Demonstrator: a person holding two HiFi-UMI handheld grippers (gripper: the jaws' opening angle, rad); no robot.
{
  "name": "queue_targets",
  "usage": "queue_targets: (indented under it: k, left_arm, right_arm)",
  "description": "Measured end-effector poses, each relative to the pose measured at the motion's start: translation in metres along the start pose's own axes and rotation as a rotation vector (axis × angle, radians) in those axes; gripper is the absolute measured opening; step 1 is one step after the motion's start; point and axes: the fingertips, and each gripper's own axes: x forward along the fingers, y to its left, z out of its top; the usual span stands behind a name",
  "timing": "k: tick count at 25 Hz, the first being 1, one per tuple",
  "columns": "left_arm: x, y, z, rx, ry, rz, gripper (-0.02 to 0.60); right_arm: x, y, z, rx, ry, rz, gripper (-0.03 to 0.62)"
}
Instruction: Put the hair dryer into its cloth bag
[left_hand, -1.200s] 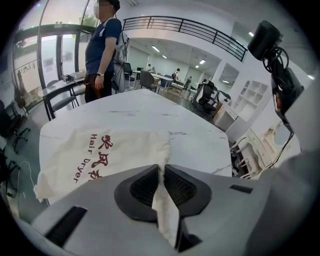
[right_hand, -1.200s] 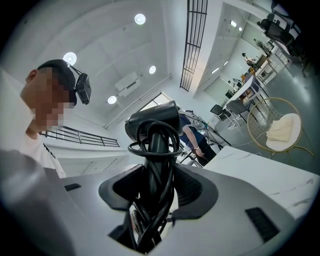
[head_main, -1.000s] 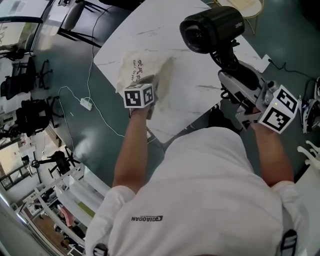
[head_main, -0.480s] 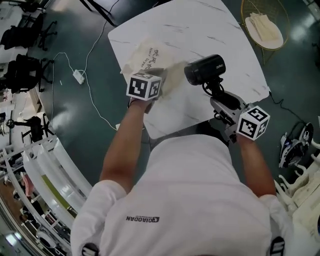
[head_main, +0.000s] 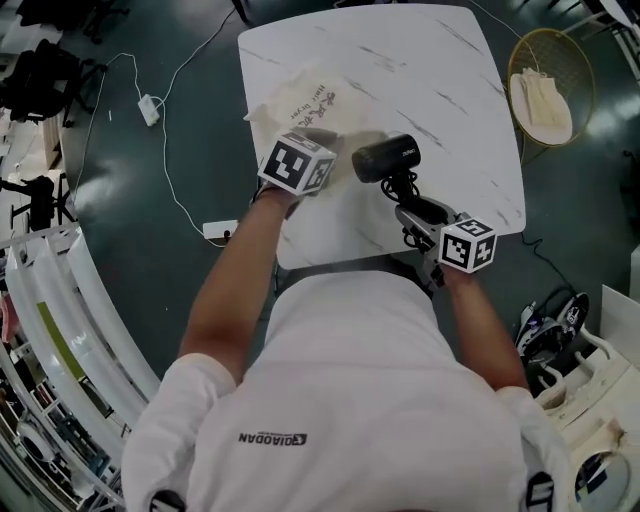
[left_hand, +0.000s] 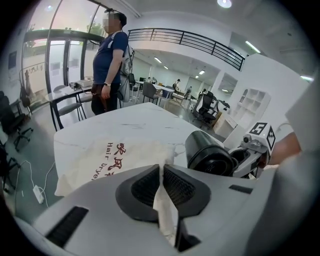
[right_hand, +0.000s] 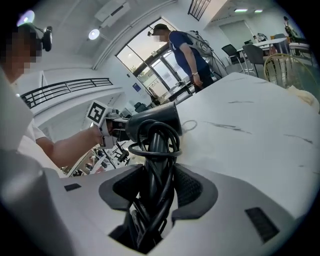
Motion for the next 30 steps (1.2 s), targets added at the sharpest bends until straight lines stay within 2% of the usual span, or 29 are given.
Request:
queue_targets:
  k: [3,13,22,30]
  left_arm:
    - [-0.003,0.002,0.002,0.019,0.004,0.012,0.049]
    - [-0.006,-0.003,0.001,0.006,-0.013,0.007,0.049]
    - [-0.006,-0.012,-0.001,0.044,0.002,0.033,0.049]
    - [-0.009,-0.022,-0.005,0.053,0.012,0.034,0.049]
  right_arm:
    - [0.015,-0.005,-0.007,-0.021,0.066,-0.004,0.21]
    - [0.054,-0.011,-0.021,-0.133,0.239,-0.015,0.209]
    - [0.1,-0.025,-0.001,-0.223,0.287,-0.071,0.21]
    - [0.142,-0.019,0.017,-0.319,0.291,-0.099,0.21]
